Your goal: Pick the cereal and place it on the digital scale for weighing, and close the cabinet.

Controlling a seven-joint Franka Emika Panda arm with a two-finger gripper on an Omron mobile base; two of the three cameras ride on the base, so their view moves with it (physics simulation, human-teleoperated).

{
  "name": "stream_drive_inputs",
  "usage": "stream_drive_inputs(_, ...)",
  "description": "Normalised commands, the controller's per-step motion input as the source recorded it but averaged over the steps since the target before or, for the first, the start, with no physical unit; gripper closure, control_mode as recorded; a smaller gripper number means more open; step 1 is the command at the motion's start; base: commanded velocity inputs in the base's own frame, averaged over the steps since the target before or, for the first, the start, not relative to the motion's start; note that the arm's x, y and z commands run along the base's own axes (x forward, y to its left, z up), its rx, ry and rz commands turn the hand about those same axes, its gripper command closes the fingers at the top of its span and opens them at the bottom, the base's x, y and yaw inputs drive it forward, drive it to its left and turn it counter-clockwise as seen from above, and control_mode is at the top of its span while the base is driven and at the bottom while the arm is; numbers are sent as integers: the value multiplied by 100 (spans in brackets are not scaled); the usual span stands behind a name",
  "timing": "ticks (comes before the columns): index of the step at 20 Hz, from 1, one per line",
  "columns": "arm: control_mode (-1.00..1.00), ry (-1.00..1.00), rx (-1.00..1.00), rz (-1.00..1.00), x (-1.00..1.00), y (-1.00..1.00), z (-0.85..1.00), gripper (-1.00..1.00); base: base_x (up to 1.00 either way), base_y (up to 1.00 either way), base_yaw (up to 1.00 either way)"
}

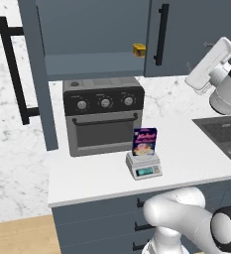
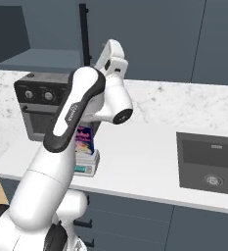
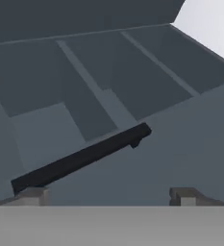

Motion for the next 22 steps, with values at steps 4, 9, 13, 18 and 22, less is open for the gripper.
stream_drive_inputs(4, -100, -20, 1, 0, -100, 100, 2, -100, 0, 0, 0)
stream_drive_inputs(9, -100, -13, 6, 0, -100, 100, 8, -100, 0, 0, 0)
stream_drive_inputs(13, -100, -11, 2, 0, -100, 100, 2, -100, 0, 0, 0)
stream_drive_inputs(18, -100, -10, -1, 1, -97, 100, 1, -100, 0, 0, 0)
stream_drive_inputs(22, -100, -21, -5, 1, -76, 100, 0, -100, 0, 0, 0)
